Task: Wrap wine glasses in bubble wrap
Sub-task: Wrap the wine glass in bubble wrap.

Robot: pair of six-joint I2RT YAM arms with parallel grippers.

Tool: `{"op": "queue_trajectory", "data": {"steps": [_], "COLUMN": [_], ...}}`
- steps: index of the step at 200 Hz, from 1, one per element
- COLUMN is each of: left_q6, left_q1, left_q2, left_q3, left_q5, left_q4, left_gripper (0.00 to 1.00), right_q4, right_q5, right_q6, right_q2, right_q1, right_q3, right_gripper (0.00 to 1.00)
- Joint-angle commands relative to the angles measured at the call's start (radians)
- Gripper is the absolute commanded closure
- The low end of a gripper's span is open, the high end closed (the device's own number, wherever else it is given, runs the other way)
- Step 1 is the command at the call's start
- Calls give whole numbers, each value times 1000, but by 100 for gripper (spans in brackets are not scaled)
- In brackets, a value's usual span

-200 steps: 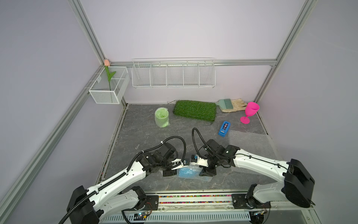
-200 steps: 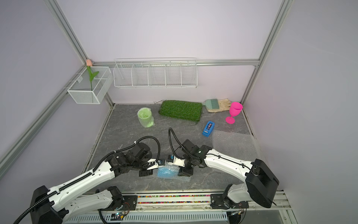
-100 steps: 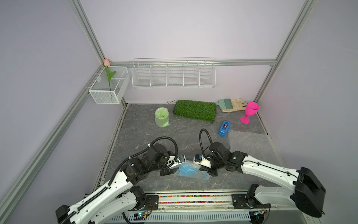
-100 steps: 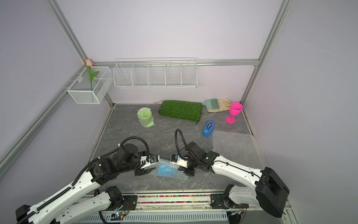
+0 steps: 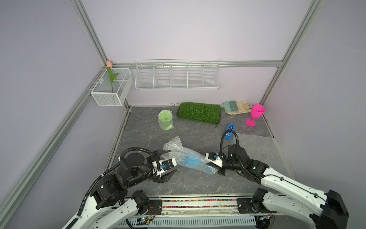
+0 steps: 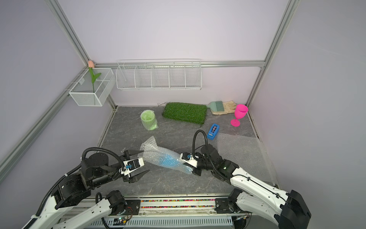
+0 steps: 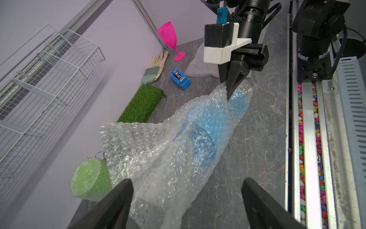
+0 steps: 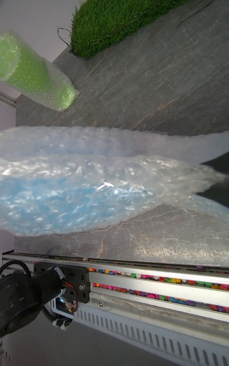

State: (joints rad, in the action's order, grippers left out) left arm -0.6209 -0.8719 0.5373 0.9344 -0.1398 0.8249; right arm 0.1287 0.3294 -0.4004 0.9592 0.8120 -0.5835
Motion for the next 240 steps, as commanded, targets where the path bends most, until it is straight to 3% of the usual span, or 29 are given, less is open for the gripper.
{"op": "queue_trajectory", "data": {"steps": [1,118,151,171,240], "left_q6": [12,16,26,37,-27], "left_q1": [-3,-4,-3,-4,-4], "left_q2": [-11,-1,3,1,37], "left_q3": [35,97,93,93,122], "left_q5": [-26,-84,3,67,19], "left_q4": [37,49,19,1,142], "left_gripper": [10,1,1,1,1], "right_q4": [-40,-11,10,33,121], "right_q5": [-13,-3,17,40,197], "right_q6": [-13,-63,-92,-115,-168], "right_q2": [-27,-132,-160,-181,-171], "right_q1": [-5,-6,-6,-6,-3], "right_q3": [-2,0,10,13,-23], "right_gripper": [93,93,93,93,93]}}
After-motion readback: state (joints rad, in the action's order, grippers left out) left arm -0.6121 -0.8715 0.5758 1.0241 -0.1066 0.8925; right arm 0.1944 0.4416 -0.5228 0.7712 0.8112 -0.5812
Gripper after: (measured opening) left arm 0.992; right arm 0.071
